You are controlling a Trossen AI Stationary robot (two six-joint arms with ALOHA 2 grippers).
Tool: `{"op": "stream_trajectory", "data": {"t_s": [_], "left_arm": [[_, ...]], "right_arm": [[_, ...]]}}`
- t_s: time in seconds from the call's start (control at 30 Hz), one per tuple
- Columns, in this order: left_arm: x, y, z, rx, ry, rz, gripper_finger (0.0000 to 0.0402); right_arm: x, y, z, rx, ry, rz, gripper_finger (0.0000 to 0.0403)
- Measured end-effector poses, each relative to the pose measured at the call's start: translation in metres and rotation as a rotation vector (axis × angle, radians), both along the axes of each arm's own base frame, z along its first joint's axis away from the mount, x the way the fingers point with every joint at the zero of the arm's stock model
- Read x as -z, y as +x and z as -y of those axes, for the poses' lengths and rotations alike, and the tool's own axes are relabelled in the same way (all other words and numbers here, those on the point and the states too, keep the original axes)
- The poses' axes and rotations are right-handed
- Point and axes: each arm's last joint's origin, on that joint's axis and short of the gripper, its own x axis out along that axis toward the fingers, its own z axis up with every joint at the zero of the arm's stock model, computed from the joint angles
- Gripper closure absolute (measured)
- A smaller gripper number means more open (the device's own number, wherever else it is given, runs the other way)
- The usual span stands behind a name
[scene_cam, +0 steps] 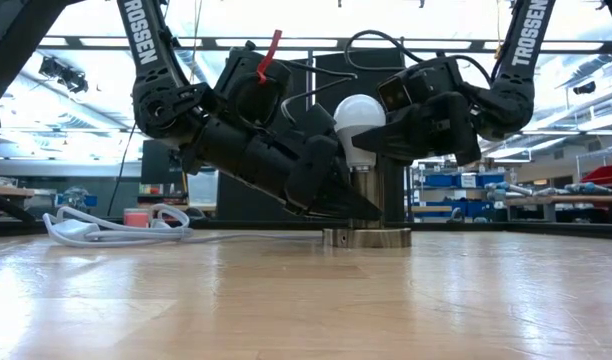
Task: Screw lightbulb
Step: Insert the white lightbulb into the silver lamp
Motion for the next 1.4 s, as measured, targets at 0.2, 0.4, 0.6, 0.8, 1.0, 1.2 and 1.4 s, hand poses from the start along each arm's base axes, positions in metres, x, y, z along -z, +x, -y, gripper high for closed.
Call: {"op": "stream_trajectory", "data": {"t_s": [0.2,0.4,0.6,0.8,1.0,1.2,1.4], "left_arm": [[0.0,0.0,0.0,-0.005,0.0,-0.001,0.0195],[0.0,0.0,0.0,-0.016,-0.005,-0.002,0.0195],[0.0,0.0,-0.001,-0.033,-0.009,-0.001,0.0195],[0.0,0.0,-0.001,-0.048,-0.002,-0.003,0.0195],[0.0,0.0,-0.002,-0.072,0.005,-0.002,0.0195],[0.001,-0.001,-0.003,-0.128,-0.007,-0.001,0.0195],[0.001,-0.002,-0.005,-0.208,0.0,0.004,0.0195]], "right_arm": [[0.002,0.0,0.0,0.0,0.005,-0.018,0.0186],[0.005,-0.003,0.004,0.012,0.015,-0.058,0.0187],[0.012,-0.007,0.004,0.068,-0.022,-0.085,0.0188],[0.012,-0.005,-0.003,0.102,-0.047,-0.078,0.0189],[0.011,-0.002,-0.01,0.155,-0.06,-0.08,0.0214],[0.012,-0.001,-0.015,0.247,-0.016,-0.117,0.0245],[0.015,-0.001,-0.031,0.468,-0.047,-0.142,0.0232]]}}
